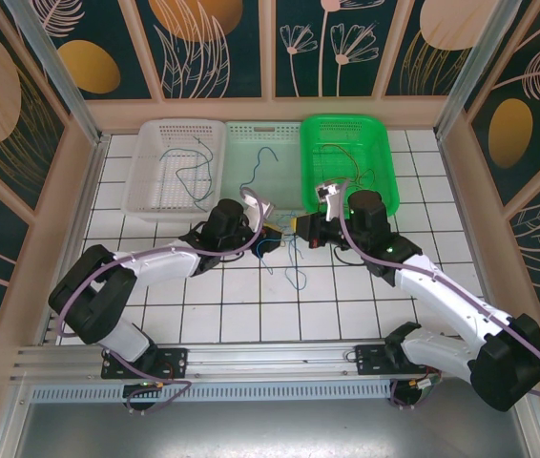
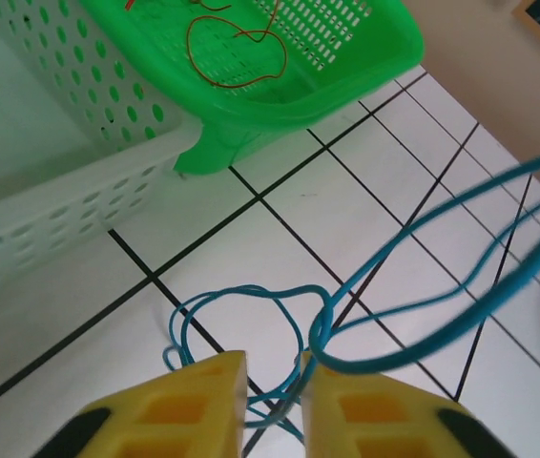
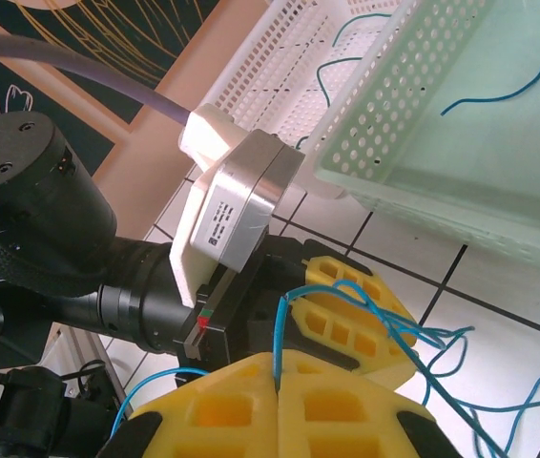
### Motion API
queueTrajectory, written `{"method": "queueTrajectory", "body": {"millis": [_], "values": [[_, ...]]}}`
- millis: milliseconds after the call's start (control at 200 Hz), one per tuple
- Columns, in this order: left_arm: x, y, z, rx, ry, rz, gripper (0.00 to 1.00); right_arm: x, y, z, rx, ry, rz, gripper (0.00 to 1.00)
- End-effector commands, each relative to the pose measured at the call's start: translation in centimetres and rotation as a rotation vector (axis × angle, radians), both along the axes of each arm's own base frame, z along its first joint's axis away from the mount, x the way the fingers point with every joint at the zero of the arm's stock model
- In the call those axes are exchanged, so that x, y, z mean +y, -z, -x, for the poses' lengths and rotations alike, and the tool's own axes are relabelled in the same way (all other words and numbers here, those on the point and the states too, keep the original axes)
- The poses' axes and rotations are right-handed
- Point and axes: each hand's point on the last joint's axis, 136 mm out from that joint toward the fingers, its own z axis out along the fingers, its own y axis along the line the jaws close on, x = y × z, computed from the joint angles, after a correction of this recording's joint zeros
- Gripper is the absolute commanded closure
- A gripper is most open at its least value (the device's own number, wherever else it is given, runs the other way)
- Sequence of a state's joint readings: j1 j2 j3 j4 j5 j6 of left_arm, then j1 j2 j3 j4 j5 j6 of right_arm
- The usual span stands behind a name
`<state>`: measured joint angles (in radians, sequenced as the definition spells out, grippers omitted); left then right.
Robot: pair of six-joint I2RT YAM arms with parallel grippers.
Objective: Untangle the cables
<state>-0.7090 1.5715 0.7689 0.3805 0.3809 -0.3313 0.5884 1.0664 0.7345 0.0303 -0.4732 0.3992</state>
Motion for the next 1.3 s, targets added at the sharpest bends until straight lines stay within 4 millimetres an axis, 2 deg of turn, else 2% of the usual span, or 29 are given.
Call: {"method": "queueTrajectory", "body": {"millis": [0, 155, 210, 275, 465, 606, 691, 776, 881, 1001, 1131, 1231, 1291], "values": [[-0.4, -0.9, -0.8, -0.031, -0.016, 0.013, 0.89, -0.3, -0.9, 0.1, -0.029, -0.002, -0.023, 1.0], [0.6, -0.8, -0.5, -0.043, -0.033, -0.02, 0.98, -2.1, 0.5, -0.8, 0.001, 0.078, 0.068, 1.0], [1.2, -0.6, -0.2, -0.048, -0.044, -0.04, 0.99, -2.5, 1.1, -0.6, 0.016, 0.087, 0.094, 1.0], [2.0, -0.3, 0.1, -0.054, -0.058, -0.066, 1.0, -4.2, 1.7, -1.2, 0.036, 0.147, 0.115, 1.0], [4.3, 0.9, 1.4, -0.047, -0.088, -0.144, 1.0, -7.1, 2.3, -1.3, 0.059, 0.243, 0.117, 1.0], [5.4, 0.9, 2.4, -0.054, -0.085, -0.172, 1.0, -8.2, 3.3, -1.2, 0.091, 0.282, 0.129, 1.0], [5.3, 0.3, 2.9, -0.064, -0.059, -0.155, 1.0, -7.9, 3.9, -0.9, 0.107, 0.252, 0.129, 1.0], [5.8, 0.4, 2.6, -0.069, -0.081, -0.185, 1.0, -7.9, 4.6, -0.7, 0.127, 0.243, 0.142, 1.0], [7.2, 0.8, 2.2, -0.078, -0.139, -0.245, 1.0, -9.3, 5.5, -0.6, 0.131, 0.3, 0.2, 1.0], [10.2, 1.5, 1.2, -0.097, -0.277, -0.35, 1.0, -11.7, 4.6, -1.1, 0.106, 0.401, 0.192, 1.0], [14.2, 1.2, 0.0, -0.126, -0.48, -0.449, 1.0, -14.9, 3.3, -1.9, 0.074, 0.536, 0.208, 1.0], [15.5, 0.4, -0.2, -0.15, -0.542, -0.456, 1.0, -16.3, 2.5, -2.3, 0.057, 0.576, 0.238, 1.0], [15.7, -0.2, -0.2, -0.167, -0.557, -0.443, 1.0, -16.0, 1.6, -2.4, 0.037, 0.551, 0.231, 1.0]]}}
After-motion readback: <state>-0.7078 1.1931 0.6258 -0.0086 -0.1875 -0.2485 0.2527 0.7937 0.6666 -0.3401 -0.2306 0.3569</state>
